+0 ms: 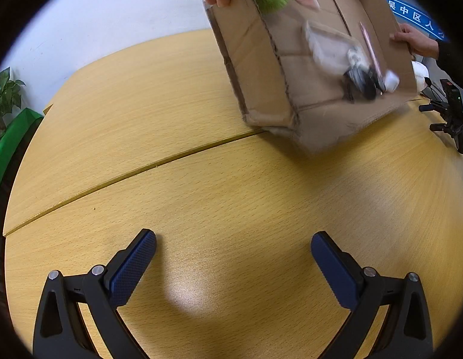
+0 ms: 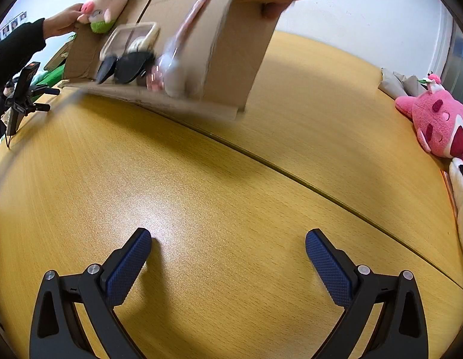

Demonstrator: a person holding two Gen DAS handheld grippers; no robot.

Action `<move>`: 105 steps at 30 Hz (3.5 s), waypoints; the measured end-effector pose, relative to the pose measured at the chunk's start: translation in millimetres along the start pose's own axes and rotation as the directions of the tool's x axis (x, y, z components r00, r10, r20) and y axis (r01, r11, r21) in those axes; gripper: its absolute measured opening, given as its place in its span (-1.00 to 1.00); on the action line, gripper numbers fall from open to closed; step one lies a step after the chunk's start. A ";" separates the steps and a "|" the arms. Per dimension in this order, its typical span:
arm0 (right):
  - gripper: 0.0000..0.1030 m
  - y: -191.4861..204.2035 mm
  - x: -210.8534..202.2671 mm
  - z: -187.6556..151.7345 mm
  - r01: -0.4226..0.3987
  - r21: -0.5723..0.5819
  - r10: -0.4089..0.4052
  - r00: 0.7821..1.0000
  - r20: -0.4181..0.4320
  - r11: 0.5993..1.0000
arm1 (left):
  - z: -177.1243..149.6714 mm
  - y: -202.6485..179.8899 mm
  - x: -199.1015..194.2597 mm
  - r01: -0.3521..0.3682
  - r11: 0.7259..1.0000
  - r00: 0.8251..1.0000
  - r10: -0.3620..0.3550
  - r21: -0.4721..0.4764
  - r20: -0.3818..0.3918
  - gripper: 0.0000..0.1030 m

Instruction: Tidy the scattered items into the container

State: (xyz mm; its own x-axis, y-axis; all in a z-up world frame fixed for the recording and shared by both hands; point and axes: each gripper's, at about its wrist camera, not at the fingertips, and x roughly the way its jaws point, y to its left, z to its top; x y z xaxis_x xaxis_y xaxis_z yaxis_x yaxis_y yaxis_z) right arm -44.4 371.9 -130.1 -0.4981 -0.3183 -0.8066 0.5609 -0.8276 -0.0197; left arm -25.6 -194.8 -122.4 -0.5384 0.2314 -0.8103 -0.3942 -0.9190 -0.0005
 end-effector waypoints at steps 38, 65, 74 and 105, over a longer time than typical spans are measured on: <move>1.00 -1.3 0.7 0.2 0.000 0.001 0.000 1.000 -0.002 1.000 | -0.8 0.9 1.2 0.000 1.000 1.000 0.000 0.000 0.000 1.00; 1.00 -3.8 0.3 1.2 0.001 0.001 -0.001 1.000 -0.002 1.000 | -0.3 0.9 2.0 0.000 1.000 1.000 0.000 0.000 0.000 1.00; 1.00 -3.2 5.4 7.9 -0.001 0.001 0.001 1.000 -0.002 1.000 | -0.3 0.7 1.9 -0.002 1.000 1.000 0.002 -0.001 0.000 1.00; 1.00 177.7 -95.2 0.9 -0.337 0.331 0.238 0.922 0.305 0.881 | 11.8 -182.3 -72.2 0.319 0.933 0.944 -0.299 -0.166 0.136 0.99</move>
State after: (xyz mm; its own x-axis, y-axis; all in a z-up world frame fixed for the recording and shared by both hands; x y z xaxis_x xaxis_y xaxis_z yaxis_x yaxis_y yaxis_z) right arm 102.1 254.7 -56.4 -0.5279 -0.6315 -0.5679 0.4429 -0.7752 0.4503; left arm 76.4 -40.1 -56.9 -0.4916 0.5369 -0.6856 -0.4159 -0.8365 -0.3568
